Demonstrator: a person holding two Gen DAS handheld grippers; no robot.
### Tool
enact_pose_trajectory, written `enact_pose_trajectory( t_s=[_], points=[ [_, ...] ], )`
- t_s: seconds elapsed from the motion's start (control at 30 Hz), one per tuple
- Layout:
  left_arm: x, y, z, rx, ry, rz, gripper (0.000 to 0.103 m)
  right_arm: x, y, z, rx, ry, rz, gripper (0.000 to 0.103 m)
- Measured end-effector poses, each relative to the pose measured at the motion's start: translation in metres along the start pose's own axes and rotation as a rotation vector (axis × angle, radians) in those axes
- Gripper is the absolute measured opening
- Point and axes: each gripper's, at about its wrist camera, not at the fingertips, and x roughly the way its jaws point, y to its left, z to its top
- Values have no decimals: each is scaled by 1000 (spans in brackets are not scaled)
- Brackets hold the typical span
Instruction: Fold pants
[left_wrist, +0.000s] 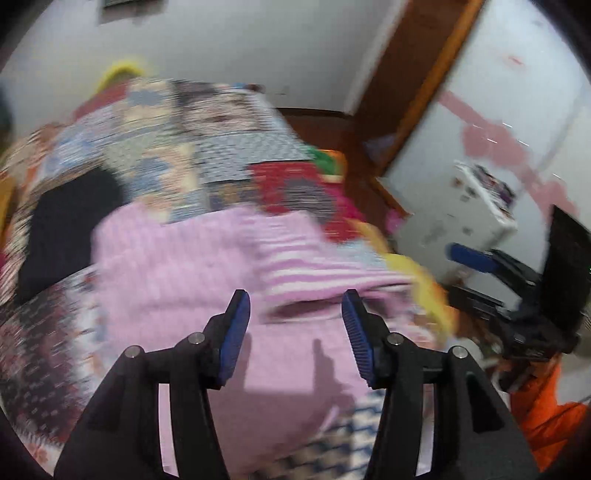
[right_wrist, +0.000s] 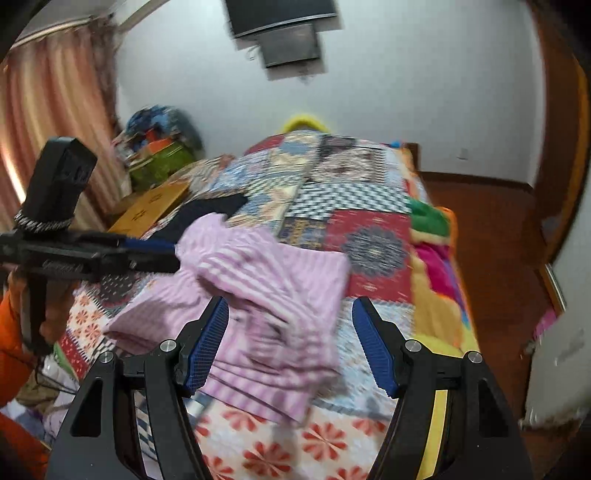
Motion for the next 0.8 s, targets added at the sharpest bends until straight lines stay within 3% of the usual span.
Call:
enact_pose_trajectory(
  t_s=[0.17,0.33,0.6,0.7,0.8],
  points=[
    [6,75,-27,-127,43,120,51,43,34,12,-110,58,47,67],
    [28,114,-55,-185,106,185,51,92,62,19,-211,160,52,71],
    [43,131,-76,-231,94,128,61,146,72,23,-385,272,-46,71],
    [46,135,-76,-229,91,126,66,148,49,31,-333,283,-61,71],
    [47,138,-75,-233,88,123,69,142,15,40,-270,269,-137,71]
  ],
)
